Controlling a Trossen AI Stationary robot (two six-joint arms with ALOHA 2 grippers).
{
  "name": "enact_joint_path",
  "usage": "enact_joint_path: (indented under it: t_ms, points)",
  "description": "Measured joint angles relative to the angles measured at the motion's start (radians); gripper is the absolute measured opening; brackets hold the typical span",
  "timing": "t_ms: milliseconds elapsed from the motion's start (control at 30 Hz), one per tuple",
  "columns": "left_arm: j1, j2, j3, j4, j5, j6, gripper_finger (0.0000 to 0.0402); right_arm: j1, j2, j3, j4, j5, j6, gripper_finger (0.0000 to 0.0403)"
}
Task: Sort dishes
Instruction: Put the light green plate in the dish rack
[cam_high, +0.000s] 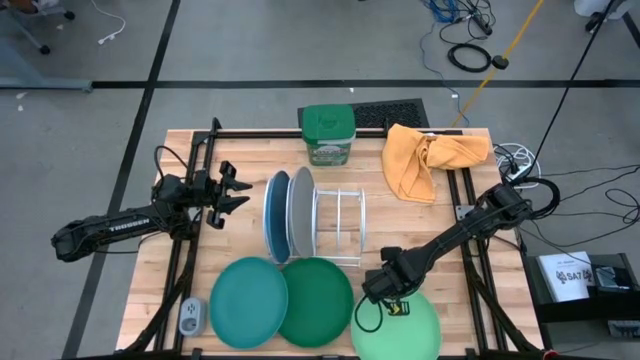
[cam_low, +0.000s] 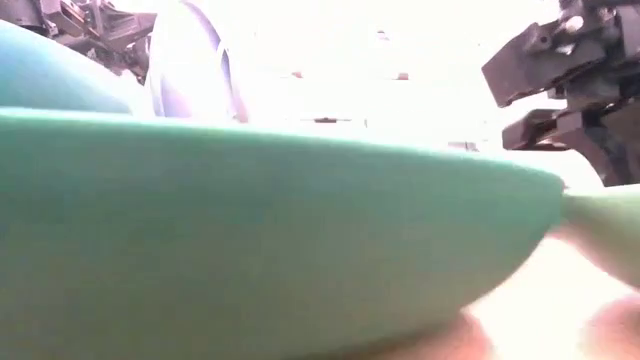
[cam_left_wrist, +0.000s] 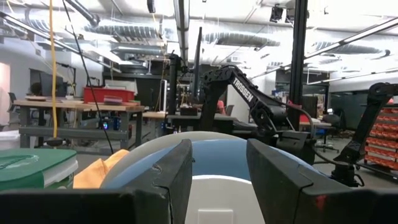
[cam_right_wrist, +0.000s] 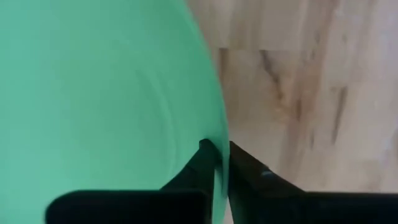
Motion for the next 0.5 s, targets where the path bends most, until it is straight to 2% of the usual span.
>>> enact_joint_path:
  t_ms: [200, 367, 500]
  points:
    - [0.000, 0.000, 0.000, 0.000, 0.000, 0.000, 0.0154, 0.001, -0.001, 0.073, -0.172, 0.082, 0.006, 0.0006]
    - [0.000, 0.000, 0.000, 0.000, 0.000, 0.000, 0.0154, 0.002, 0.000, 0.201, -0.436, 0.153, 0.000, 0.0003]
    - [0.000, 0.000, 0.000, 0.000, 0.001, 0.000, 0.0154, 0.009, 0.001, 0.344, -0.647, 0.248, 0.013, 0.0002]
